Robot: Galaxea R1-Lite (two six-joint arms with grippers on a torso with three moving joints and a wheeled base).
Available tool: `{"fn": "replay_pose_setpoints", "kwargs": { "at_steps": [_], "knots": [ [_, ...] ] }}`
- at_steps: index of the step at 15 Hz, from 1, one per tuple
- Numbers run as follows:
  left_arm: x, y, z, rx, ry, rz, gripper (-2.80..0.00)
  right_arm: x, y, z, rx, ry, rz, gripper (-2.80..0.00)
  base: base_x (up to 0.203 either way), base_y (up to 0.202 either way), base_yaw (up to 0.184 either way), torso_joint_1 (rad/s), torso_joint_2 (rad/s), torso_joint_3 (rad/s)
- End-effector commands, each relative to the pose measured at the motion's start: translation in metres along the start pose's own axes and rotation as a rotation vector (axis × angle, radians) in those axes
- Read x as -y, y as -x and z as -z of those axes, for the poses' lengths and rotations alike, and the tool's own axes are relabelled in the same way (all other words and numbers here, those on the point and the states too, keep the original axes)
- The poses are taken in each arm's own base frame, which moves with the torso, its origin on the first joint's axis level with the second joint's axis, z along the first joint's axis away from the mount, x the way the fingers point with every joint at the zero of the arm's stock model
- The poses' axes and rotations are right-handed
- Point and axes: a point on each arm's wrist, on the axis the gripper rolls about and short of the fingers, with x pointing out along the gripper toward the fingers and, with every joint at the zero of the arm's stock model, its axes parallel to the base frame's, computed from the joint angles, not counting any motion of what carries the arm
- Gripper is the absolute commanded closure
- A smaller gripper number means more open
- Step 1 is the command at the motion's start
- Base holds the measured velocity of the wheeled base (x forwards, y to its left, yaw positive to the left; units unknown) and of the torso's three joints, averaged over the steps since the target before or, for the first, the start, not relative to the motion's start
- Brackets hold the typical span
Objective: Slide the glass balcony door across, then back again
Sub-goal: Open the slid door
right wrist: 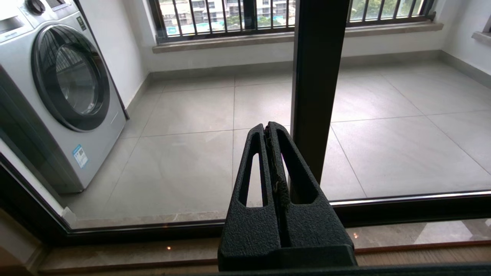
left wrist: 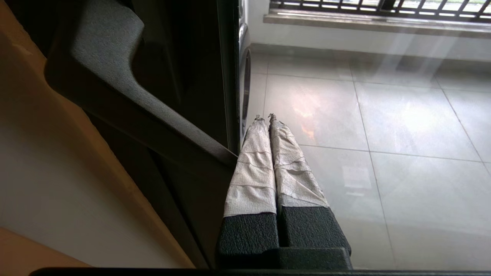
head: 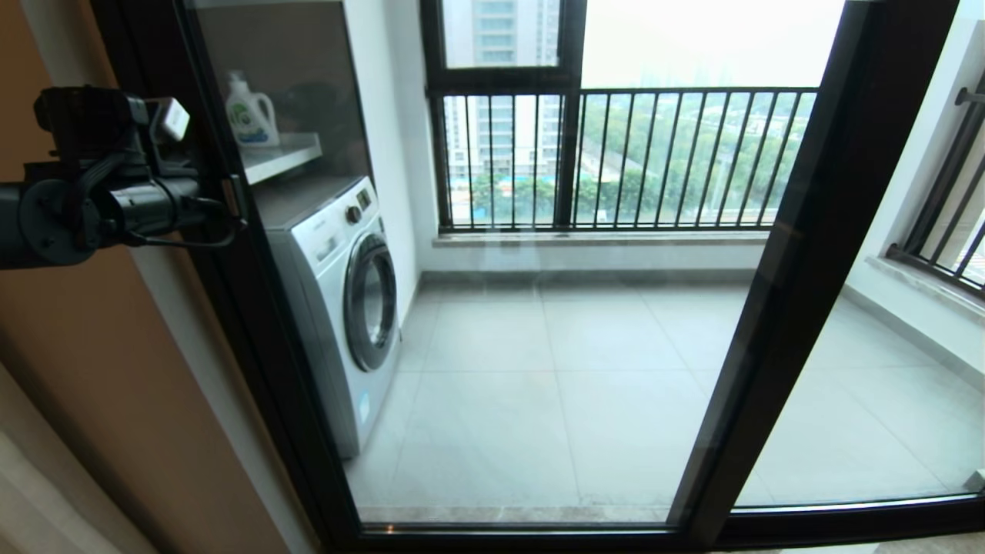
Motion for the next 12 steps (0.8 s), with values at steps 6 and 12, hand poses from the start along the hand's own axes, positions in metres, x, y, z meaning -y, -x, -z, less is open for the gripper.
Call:
{"fn": "replay_pose_setpoints", "kwargs": {
  "at_steps": [6,12],
  "knots": [
    [-0.019,-0.003,0.010,-0.030,0.008,-0.046,0.00,0.000,-0.001,0.003,-0.013,0.000,0.001,0.00,0.000,0.000,0.000,0.000,0.00,0.000],
    [-0.032,-0.007,0.016,-0.049,0.012,-0.079,0.00,0.000,-0.001,0.003,-0.013,0.000,0.001,0.00,0.000,0.000,0.000,0.000,0.00,0.000]
  ]
}}
